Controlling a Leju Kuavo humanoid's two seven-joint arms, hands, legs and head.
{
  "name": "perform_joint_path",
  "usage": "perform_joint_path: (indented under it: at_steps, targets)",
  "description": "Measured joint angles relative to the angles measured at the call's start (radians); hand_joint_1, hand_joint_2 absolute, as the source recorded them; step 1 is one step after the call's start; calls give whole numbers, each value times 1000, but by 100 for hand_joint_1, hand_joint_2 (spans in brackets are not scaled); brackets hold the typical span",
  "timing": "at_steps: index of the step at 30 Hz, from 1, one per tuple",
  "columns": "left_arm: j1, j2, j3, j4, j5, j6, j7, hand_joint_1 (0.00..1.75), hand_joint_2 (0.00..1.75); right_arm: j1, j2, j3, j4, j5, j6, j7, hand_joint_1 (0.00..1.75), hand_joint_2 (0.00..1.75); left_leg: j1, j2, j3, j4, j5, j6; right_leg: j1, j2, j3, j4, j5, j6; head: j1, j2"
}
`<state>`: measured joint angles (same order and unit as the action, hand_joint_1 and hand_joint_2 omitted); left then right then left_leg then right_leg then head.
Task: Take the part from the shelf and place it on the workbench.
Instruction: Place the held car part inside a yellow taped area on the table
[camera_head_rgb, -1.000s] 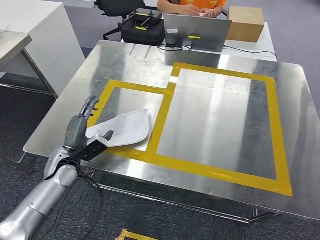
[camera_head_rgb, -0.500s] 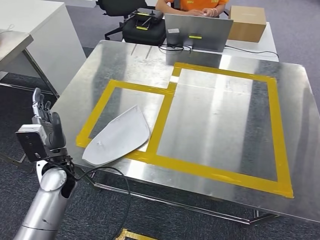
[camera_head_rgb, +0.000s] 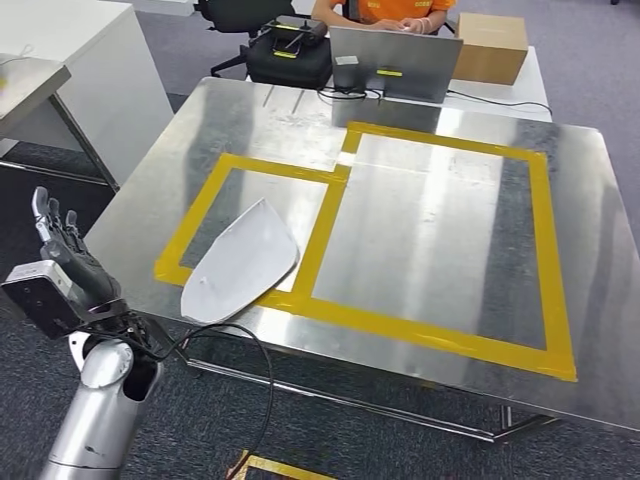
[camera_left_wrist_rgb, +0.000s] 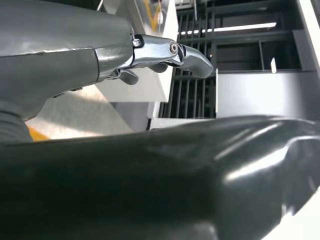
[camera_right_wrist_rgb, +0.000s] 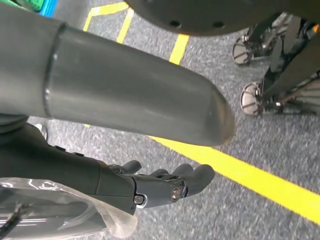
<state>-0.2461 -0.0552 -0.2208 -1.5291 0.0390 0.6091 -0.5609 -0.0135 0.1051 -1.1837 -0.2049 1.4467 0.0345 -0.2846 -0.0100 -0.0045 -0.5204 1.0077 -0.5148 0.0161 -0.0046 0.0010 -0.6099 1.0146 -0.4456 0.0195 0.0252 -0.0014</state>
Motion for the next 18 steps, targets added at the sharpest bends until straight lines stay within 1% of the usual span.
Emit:
perform_joint_path:
  at_steps: [1,2,3,4,6,7,8,9,10,11,12,13,14,15,16,17,18]
  targets:
    - [0,-1,0,-2,-1,9,-4,0,0,0,1,-1,0,1,0,1,0,0,0,0,-4,0,6,5,-2,0,-3,0,3,7,0,0]
    - [-1,-1,0,-5,-1,16,-8,0,0,0,1,-1,0,1,-1,3,0,0,1,2,-7,-3,14,11,-3,0,-8,4,-2,12,0,0]
    - [-2,-2,0,-9,0,21,-11,0,0,0,2,-2,0,2,-2,4,0,0,3,4,-13,-6,22,18,-4,0,-18,21,-23,16,1,0]
    - [-4,-2,1,-14,0,23,-13,0,0,1,2,-2,0,2,-2,5,0,0,5,5,-20,-9,31,24,-5,1,-34,59,-57,20,3,0]
    - [-5,-2,1,-21,0,25,-16,0,0,0,2,-2,0,3,-3,6,0,0,4,7,-42,-9,47,32,-6,0,-78,185,-145,26,7,0]
    - [-5,-2,1,-22,0,25,-16,0,0,0,3,-2,0,4,-3,7,0,0,3,8,-53,-9,55,32,-6,0,-94,245,-174,29,7,0]
    - [-4,-2,1,-22,0,25,-16,0,0,0,3,-2,0,4,-3,7,0,0,2,8,-63,-9,63,32,-6,0,-96,278,-185,31,7,0]
    - [-4,-2,1,-22,0,25,-16,0,0,1,4,-2,0,4,-4,8,0,0,2,8,-74,-8,70,30,-6,0,-77,271,-176,32,7,0]
    - [-4,-2,1,-23,0,25,-16,0,0,0,4,-2,0,5,-4,8,0,0,2,8,-84,-7,78,28,-6,0,-40,225,-153,31,7,0]
    - [-4,-2,1,-23,0,26,-16,0,0,-1,4,-2,0,5,-6,9,0,0,2,8,-91,-6,85,25,-6,0,14,152,-129,30,7,0]
    - [-4,-1,1,-25,0,28,-16,0,0,-3,4,-2,0,6,-7,9,0,0,1,8,-99,-4,91,20,-6,0,70,72,-113,28,8,0]
    - [-4,-1,1,-27,0,30,-16,0,0,-4,4,-2,0,7,-8,9,0,0,0,8,-104,-1,97,16,-5,0,110,13,-105,24,7,0]
    - [-5,-1,1,-28,0,33,-17,0,0,-6,4,-2,0,8,-8,9,0,0,-1,8,-107,1,103,10,-3,1,130,-23,-105,19,7,0]
    - [-5,-1,0,-30,0,36,-17,0,0,-6,5,-2,0,9,-8,9,0,0,-1,8,-109,1,109,4,-1,2,133,-34,-106,14,6,0]
    - [-6,-1,0,-30,0,38,-18,0,0,-5,5,-2,0,10,-8,9,0,0,0,8,-110,1,115,-2,0,2,124,-34,-101,6,5,0]
    - [-6,-1,0,-30,0,39,-18,0,0,-4,6,-2,0,11,-8,9,0,0,1,7,-113,4,113,-8,-1,0,117,-35,-95,-2,5,0]
    - [-6,0,0,-30,0,39,-18,0,0,-5,6,-2,0,11,-9,9,0,0,3,6,-119,17,95,-14,-2,-2,111,-37,-86,-12,4,0]
